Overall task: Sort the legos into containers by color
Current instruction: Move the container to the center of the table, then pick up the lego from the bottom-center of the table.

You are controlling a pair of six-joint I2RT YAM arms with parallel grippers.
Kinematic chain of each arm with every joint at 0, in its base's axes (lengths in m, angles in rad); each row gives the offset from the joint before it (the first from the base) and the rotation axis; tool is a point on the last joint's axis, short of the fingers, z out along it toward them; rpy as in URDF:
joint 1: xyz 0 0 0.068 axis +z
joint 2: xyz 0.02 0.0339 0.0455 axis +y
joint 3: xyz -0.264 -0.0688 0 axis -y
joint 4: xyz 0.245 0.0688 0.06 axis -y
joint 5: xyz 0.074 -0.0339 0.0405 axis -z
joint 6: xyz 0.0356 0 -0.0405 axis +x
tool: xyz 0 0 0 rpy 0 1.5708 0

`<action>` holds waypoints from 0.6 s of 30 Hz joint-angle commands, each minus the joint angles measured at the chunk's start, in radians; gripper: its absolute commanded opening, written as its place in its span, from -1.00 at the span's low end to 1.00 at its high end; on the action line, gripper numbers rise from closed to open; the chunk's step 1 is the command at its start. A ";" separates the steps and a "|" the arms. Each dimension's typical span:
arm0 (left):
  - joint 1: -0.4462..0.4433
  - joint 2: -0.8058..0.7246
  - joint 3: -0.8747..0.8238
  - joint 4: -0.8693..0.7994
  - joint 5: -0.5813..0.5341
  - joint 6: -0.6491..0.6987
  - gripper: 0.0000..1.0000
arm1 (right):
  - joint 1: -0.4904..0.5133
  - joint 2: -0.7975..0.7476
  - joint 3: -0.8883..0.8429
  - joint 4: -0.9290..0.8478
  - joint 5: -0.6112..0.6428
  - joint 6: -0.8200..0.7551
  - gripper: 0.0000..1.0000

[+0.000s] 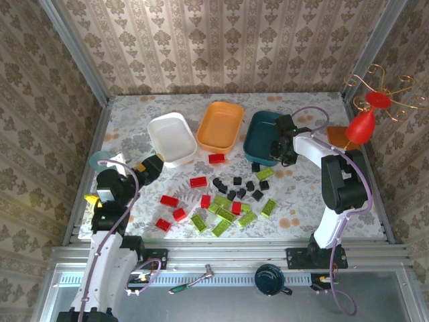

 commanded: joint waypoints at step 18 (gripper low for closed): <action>-0.172 -0.073 0.010 -0.130 -0.138 0.095 1.00 | 0.244 -0.533 -0.410 -0.136 0.118 0.187 0.60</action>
